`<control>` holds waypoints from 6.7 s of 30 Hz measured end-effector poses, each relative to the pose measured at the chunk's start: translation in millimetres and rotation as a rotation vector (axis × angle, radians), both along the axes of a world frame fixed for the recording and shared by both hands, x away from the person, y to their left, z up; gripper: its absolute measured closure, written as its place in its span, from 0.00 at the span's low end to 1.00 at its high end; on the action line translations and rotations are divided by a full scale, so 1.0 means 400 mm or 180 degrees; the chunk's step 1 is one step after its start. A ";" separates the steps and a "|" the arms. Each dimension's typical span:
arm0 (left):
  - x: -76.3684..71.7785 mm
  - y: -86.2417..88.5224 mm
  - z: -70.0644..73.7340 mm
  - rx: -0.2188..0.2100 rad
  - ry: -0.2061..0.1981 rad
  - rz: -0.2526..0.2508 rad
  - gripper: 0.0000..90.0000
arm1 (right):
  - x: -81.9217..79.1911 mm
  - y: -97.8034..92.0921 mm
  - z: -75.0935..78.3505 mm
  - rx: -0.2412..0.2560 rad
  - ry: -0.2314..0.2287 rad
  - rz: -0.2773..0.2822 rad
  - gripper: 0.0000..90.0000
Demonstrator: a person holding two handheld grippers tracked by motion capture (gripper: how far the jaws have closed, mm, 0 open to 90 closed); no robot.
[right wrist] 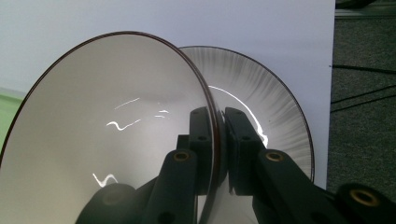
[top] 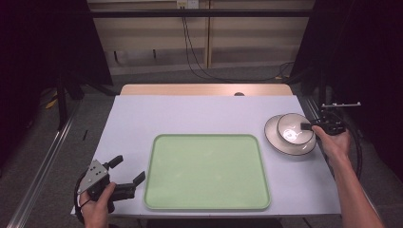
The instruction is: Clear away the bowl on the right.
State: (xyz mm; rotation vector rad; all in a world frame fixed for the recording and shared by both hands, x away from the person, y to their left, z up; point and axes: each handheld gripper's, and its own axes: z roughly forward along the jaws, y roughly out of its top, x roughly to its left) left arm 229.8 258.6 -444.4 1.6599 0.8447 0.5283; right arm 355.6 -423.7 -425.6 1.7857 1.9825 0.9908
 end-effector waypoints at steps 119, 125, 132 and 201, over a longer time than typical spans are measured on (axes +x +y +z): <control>0.006 -0.004 -0.003 0.0049 0.0013 -0.0028 0.01 | 0.121 0.397 -0.044 -0.0186 0.0531 0.1381 0.92; 0.006 -0.004 -0.003 0.0045 0.0013 -0.0031 0.01 | 0.122 0.400 -0.047 -0.0198 0.0520 0.1366 0.92; 0.006 -0.003 -0.003 0.0058 0.0012 -0.0031 0.01 | 0.122 0.400 -0.049 -0.0200 0.0523 0.1364 0.92; 0.002 -0.004 -0.001 0.0030 -0.0002 -0.0006 0.01 | 0.082 0.363 -0.016 0.0058 -0.0483 0.0709 0.02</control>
